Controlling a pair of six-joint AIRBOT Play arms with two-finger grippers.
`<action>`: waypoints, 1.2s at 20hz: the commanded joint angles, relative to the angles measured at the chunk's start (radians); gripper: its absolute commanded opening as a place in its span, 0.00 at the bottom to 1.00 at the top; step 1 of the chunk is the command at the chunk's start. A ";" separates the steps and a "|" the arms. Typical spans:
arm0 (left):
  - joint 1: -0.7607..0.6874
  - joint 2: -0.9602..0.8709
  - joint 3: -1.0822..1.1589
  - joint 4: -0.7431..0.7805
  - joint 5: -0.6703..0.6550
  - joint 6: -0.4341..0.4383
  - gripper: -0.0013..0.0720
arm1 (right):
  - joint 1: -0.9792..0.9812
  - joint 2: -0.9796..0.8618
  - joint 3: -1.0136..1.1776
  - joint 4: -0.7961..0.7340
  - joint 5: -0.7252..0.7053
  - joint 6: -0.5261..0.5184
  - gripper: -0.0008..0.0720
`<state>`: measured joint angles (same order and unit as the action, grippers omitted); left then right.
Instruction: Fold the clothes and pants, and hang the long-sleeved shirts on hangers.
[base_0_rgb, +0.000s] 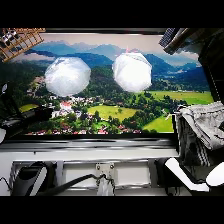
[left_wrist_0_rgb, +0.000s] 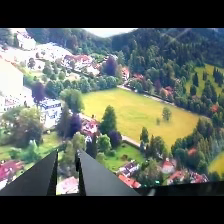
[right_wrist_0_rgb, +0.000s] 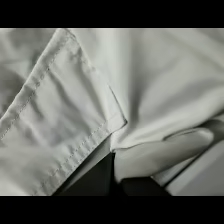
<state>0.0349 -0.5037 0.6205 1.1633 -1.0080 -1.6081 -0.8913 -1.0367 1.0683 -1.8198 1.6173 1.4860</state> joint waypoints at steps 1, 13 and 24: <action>0.000 0.000 0.000 0.017 0.006 0.001 0.18 | 0.000 -0.006 -0.014 -0.052 0.015 0.008 0.36; 0.000 -0.149 0.019 -0.424 0.243 0.455 0.24 | 0.134 -0.024 0.246 0.645 -0.196 -0.017 0.98; -0.212 -0.556 0.537 -0.237 0.021 0.531 0.24 | 0.901 -0.051 0.245 0.607 -0.457 -0.225 0.98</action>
<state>-0.1276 -1.0119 1.0584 0.8635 -0.9646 -1.0832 -0.1375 -1.0779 1.3117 -1.1988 1.2491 1.2865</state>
